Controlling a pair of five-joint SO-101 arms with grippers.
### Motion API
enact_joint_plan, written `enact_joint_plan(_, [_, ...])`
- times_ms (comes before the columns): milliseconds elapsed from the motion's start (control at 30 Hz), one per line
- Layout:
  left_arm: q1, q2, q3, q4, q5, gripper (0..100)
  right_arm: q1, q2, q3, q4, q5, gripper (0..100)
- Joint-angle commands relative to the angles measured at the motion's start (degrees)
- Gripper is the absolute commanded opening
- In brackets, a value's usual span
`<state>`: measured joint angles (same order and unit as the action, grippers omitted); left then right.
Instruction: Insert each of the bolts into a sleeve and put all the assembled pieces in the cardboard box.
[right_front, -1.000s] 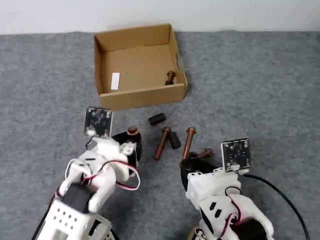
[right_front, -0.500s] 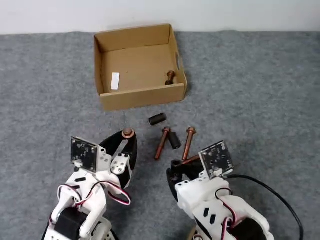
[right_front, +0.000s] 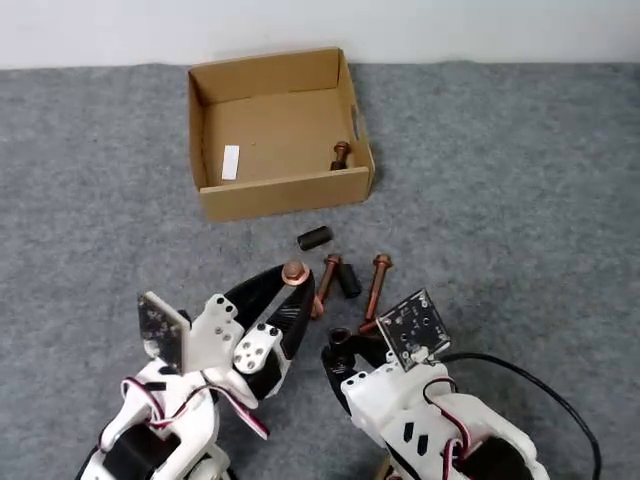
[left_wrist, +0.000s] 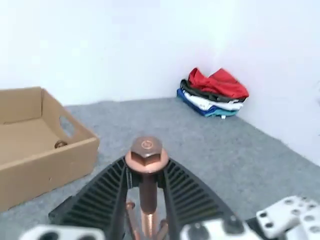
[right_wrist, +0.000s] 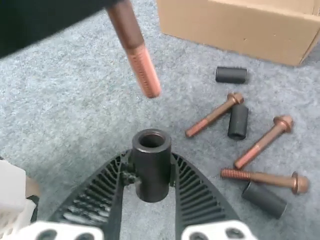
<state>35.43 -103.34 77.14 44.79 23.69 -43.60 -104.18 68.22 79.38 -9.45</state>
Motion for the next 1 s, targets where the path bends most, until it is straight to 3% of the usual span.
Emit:
enact_joint_plan(0, [0.44, -0.7, -4.18, -2.37, 0.88, 1, -0.4, 0.92, -0.09, -3.56, 3.34, 0.8])
enact_joint_plan(233, [3.34, -0.7, -4.26, -2.11, 3.6, 1, -0.4, 0.92, 1.14, -5.58, 9.41, 0.8])
enact_joint_plan(600, [3.78, -0.7, -7.16, 4.84, 3.69, 1, -0.4, 0.92, 1.67, -6.11, 9.41, 0.8])
enact_joint_plan(967, [6.07, -0.62, -4.44, 6.07, 3.69, 1, -0.4, 0.84, 1.67, -6.2, 9.41, 0.8])
